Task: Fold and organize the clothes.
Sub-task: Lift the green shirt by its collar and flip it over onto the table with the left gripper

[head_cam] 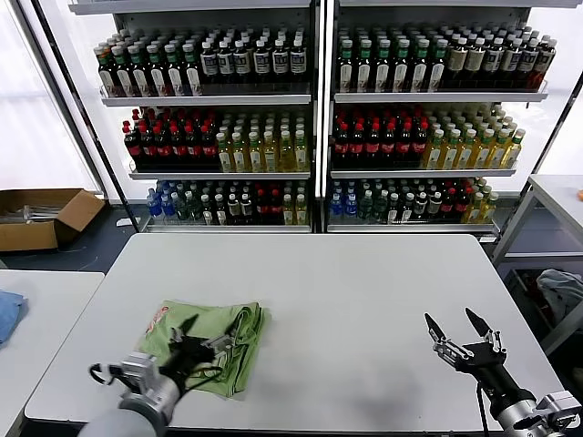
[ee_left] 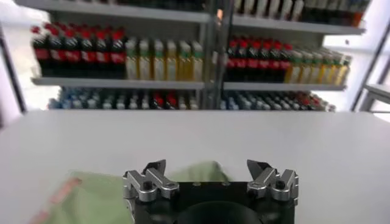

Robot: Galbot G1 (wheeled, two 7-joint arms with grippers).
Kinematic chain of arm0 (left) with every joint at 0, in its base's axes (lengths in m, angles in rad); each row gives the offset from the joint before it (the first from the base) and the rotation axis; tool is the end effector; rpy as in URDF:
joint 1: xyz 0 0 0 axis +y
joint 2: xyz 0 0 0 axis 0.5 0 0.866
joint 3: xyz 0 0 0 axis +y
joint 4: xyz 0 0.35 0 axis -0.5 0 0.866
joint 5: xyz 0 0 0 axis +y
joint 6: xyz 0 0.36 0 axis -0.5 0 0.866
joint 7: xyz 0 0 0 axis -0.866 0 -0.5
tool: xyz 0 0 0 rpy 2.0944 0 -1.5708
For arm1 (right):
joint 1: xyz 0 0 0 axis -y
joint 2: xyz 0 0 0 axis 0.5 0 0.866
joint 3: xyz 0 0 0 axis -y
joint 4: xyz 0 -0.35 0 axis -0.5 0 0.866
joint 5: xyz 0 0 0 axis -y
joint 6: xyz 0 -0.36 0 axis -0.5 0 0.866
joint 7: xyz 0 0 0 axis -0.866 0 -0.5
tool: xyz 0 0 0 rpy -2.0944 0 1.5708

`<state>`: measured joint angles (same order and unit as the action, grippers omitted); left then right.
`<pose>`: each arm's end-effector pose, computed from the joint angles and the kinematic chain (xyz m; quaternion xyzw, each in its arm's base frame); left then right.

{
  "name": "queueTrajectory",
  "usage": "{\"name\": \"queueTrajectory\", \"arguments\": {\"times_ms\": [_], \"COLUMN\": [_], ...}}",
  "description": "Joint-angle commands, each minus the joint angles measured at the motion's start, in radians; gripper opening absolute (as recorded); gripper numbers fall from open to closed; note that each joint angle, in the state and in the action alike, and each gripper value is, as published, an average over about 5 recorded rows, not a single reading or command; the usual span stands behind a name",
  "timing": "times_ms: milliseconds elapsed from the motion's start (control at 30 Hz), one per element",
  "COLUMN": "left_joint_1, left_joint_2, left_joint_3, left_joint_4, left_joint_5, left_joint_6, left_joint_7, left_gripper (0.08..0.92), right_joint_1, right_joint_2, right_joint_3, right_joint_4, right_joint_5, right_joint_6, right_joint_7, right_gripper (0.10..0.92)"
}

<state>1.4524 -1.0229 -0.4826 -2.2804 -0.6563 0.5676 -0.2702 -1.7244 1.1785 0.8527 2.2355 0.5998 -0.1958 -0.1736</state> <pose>0.2096 0.0506 -0.2035 -0.0858 -0.9764 0.0140 0.1977 0.1568 -0.1335 -0.2329 0.0925 -0.9921 -0.0522 0.0669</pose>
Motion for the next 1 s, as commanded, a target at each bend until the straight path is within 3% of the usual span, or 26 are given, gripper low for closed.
{"name": "queueTrajectory", "arguments": {"times_ms": [33, 300, 700, 1000], "left_joint_1": [-0.018, -0.04, -0.065, -0.066], "left_joint_2": [0.133, 0.116, 0.079, 0.046], "left_joint_3": [-0.249, -0.182, -0.143, -0.11], "left_joint_4": [0.142, 0.373, 0.474, 0.493], "left_joint_5": [-0.128, -0.055, -0.042, -0.032], "left_joint_6": [0.007, -0.04, -0.06, -0.079], "left_joint_7": [0.048, 0.155, 0.186, 0.199], "left_gripper": [0.822, 0.823, 0.822, 0.685], "right_joint_1": [-0.008, -0.037, -0.029, -0.04], "right_joint_2": [0.023, 0.031, 0.026, 0.019], "right_joint_3": [-0.03, -0.027, -0.044, -0.028], "right_joint_4": [0.009, 0.02, 0.051, 0.082], "right_joint_5": [-0.012, -0.027, -0.032, -0.032], "right_joint_6": [0.005, 0.015, -0.006, -0.015], "right_joint_7": [-0.001, -0.005, 0.006, 0.013], "right_gripper": [0.823, 0.823, 0.823, 0.823]}}
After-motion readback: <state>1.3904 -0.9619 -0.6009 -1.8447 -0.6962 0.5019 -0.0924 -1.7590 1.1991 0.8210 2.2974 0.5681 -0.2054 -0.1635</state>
